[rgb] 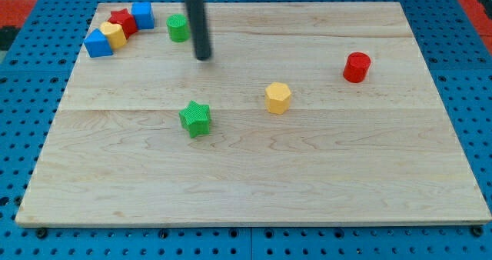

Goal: Move the yellow hexagon bottom of the green circle

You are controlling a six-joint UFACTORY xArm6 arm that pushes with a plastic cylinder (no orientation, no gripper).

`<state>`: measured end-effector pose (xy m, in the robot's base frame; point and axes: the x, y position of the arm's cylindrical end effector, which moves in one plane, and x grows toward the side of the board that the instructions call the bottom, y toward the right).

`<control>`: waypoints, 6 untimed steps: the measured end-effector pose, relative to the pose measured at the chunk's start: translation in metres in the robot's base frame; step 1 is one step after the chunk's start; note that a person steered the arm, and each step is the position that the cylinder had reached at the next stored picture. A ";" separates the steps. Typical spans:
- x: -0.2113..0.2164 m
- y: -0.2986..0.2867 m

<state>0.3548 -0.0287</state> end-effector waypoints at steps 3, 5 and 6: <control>0.090 0.098; -0.016 -0.069; -0.005 -0.012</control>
